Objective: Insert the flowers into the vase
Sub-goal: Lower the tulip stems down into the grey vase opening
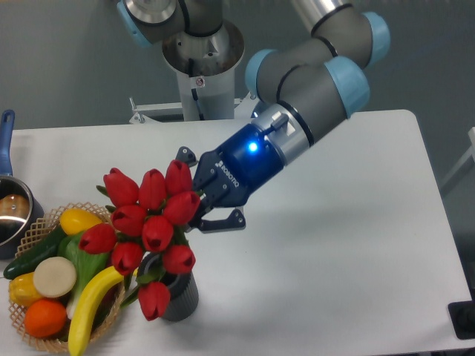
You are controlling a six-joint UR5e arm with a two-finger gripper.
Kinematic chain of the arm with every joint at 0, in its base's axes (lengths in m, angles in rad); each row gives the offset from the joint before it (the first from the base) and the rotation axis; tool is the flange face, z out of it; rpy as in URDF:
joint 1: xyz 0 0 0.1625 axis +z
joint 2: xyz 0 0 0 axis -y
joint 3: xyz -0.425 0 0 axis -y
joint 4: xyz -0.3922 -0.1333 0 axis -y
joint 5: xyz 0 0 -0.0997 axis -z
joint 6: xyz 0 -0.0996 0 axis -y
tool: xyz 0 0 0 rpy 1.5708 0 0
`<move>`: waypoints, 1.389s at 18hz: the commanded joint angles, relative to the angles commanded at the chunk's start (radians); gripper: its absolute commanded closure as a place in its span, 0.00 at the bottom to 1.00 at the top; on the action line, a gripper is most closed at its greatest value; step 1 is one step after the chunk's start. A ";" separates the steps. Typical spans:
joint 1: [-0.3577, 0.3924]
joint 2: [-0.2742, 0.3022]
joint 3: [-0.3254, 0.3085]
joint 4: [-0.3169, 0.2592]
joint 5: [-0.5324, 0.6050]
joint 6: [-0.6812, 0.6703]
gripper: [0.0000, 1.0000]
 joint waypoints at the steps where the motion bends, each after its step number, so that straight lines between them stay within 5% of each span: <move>1: -0.002 -0.008 0.008 0.000 0.000 0.000 1.00; 25: -0.054 -0.100 0.040 0.002 -0.020 0.017 0.97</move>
